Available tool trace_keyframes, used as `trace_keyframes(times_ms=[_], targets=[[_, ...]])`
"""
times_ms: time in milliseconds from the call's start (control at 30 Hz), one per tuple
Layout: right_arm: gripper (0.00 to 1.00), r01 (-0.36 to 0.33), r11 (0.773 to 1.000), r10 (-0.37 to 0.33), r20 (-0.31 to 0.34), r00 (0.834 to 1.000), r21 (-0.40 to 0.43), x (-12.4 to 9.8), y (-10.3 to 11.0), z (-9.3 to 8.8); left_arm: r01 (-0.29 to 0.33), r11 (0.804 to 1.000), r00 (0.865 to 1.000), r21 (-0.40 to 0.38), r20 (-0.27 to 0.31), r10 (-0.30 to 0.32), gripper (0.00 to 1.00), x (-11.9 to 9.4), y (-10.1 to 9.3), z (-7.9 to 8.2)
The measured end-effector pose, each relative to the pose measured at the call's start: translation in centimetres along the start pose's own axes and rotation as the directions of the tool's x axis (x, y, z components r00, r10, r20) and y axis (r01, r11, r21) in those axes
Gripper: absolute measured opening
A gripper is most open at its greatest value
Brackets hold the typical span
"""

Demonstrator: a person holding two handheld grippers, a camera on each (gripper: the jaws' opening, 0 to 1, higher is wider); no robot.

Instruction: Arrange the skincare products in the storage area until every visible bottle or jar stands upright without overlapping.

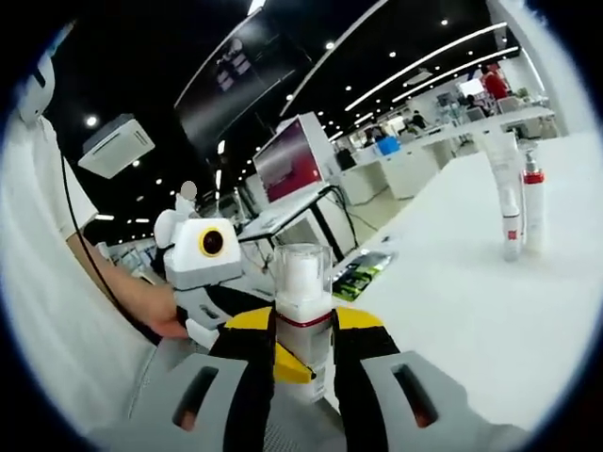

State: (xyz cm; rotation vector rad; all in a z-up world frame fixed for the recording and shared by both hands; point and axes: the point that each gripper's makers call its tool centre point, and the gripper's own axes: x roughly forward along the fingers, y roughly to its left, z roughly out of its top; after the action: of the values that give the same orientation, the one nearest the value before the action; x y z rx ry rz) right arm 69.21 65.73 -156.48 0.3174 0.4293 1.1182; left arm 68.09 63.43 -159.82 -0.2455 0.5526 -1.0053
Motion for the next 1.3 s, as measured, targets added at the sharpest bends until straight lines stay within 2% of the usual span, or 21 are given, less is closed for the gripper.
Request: trace_keyframes(times_ms=[300,567,633,833,867,900,1000,1067,1100,1167,1300], targets=[[0.20,0.012,1.000,-0.012,-0.016,1.000,0.011,-0.4,0.1,-0.2,0.011,1.000,1.000,-0.019,-0.007,-0.012,0.22,0.2,-0.4,-0.2],[0.19,0.020,0.999,-0.020,-0.002,1.000,0.027,-0.7,-0.2,0.0,0.008,1.000,1.000,-0.022,0.002,-0.008,0.23,0.3,-0.4,0.0],[0.19,0.017,0.998,-0.018,0.019,1.000,0.055,-0.8,-0.4,0.4,0.008,0.997,1.000,-0.073,0.019,-0.007,0.23,0.3,-0.3,0.3],[0.19,0.016,0.998,-0.017,0.025,1.000,0.055,-0.6,-0.4,0.5,0.000,0.994,1.000,-0.109,0.007,0.001,0.24,0.2,0.0,0.1],[0.19,0.015,0.998,-0.016,0.027,1.000,0.060,-0.6,-0.4,0.5,0.000,0.993,1.000,-0.118,0.005,0.001,0.26,0.2,0.1,0.1],[0.19,0.007,0.997,-0.010,0.037,0.999,0.076,-0.7,-0.4,0.6,-0.003,0.985,1.000,-0.172,0.005,0.004,0.28,0.3,0.1,0.0],[0.19,0.002,0.996,-0.008,0.062,0.998,0.094,-0.8,-0.5,1.1,-0.023,0.984,0.999,-0.176,0.020,0.026,0.36,0.3,0.8,0.3],[0.19,0.002,0.996,-0.008,0.062,0.998,0.091,-0.8,-0.5,1.1,-0.034,0.982,0.999,-0.187,0.008,0.036,0.39,0.2,1.0,0.3],[0.19,0.001,0.996,-0.006,0.061,0.998,0.090,-0.8,-0.4,1.2,-0.051,0.983,0.999,-0.176,-0.010,0.050,0.42,-0.1,1.2,0.2],[0.19,-0.005,0.996,-0.002,0.079,0.997,0.086,-0.8,-0.2,1.6,-0.112,0.985,0.994,-0.130,-0.009,0.111,0.50,-0.5,1.9,0.6],[0.19,-0.013,0.995,0.002,0.100,0.995,0.103,-1.1,-0.4,2.1,-0.142,0.989,0.989,-0.048,-0.056,0.140,0.56,-1.1,2.3,0.4]])
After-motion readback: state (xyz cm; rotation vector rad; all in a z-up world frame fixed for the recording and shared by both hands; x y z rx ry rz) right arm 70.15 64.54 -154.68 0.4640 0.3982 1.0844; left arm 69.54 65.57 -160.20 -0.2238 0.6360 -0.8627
